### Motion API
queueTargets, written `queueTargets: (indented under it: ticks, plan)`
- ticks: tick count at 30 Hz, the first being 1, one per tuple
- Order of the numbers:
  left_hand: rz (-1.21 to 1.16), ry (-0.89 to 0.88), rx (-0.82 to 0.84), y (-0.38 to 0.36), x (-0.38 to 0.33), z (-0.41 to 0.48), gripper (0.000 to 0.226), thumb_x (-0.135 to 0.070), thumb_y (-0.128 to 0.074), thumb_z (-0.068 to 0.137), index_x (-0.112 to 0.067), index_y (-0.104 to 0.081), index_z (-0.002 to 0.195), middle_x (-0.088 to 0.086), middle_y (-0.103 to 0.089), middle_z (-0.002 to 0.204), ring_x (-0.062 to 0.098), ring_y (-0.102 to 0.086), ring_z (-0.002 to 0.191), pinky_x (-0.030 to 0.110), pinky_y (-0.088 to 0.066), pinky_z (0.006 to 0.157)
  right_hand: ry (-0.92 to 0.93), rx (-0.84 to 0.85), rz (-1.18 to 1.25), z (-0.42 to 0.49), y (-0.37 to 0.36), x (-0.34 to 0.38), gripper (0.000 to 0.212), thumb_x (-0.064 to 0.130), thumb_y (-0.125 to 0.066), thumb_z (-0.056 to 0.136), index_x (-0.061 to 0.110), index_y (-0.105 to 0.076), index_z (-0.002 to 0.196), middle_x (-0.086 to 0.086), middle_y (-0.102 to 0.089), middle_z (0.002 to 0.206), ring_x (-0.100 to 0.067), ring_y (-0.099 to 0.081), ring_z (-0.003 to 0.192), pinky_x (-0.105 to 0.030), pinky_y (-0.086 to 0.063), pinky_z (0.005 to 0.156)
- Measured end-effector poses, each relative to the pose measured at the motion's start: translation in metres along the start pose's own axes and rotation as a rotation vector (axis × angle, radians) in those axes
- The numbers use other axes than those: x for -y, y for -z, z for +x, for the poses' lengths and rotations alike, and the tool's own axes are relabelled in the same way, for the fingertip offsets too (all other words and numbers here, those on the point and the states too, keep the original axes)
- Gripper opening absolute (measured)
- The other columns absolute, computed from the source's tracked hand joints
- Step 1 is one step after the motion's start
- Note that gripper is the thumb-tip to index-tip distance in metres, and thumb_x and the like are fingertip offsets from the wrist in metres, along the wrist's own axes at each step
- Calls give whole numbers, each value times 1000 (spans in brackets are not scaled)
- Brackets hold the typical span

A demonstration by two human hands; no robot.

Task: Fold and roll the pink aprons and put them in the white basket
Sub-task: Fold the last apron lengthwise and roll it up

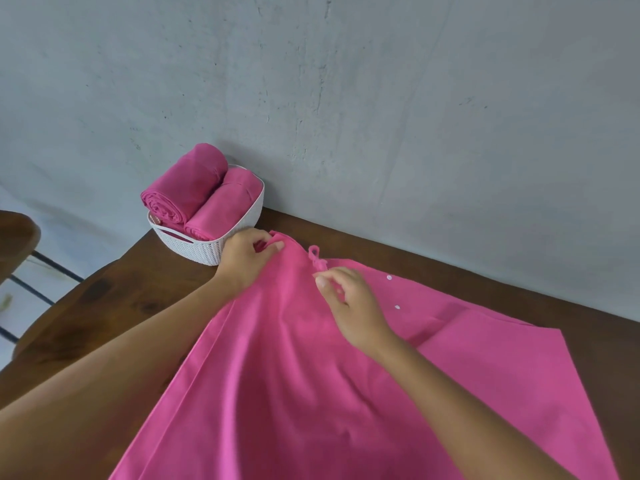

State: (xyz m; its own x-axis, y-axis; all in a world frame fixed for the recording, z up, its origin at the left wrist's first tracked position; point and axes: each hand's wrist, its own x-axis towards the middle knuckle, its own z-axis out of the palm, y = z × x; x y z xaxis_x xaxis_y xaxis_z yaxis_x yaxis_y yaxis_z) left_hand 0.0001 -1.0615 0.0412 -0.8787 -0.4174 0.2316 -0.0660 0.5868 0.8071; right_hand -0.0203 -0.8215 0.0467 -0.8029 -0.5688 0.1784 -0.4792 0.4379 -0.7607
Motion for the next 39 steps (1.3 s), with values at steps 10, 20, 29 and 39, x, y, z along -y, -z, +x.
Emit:
queueTargets:
  ticks: [10, 20, 29, 39]
  plan:
    - [-39, -58, -25, 29, -13, -36, 20, -24, -78, 89, -15, -69, 74, -1, -67, 77, 20, -64, 75, 38, -53, 75, 52, -22, -167, -70, 17, 0, 32, 43, -49, 104, 30, -56, 132, 20, -33, 152, 1, -29, 143, -21, -36, 109]
    - [-103, 61, -54, 27, -1, -89, 14, -24, -76, 90, -23, -73, 77, -16, -72, 84, 15, -65, 79, 28, -49, 74, -324, 23, -697, -68, 112, -98, 44, 25, -57, 100, 12, -50, 141, -10, -54, 142, -30, -44, 134, -44, -33, 114]
    - [-24, 149, -76, 9, 15, -110, 19, -28, -69, 95, -21, -66, 78, -8, -68, 76, 14, -64, 78, 31, -48, 73, -517, 14, -882, -81, 159, -124, 40, 33, -45, 105, 20, -47, 143, -3, -55, 138, -22, -50, 130, -41, -31, 113]
    - [-9, 170, -96, 10, 16, -111, 13, -28, -65, 98, -21, -65, 88, -6, -69, 85, 17, -64, 86, 34, -44, 81, -551, -179, -782, -117, 174, -135, 6, 29, -60, 99, 29, -63, 93, 4, -61, 111, -23, -50, 117, -44, -30, 105]
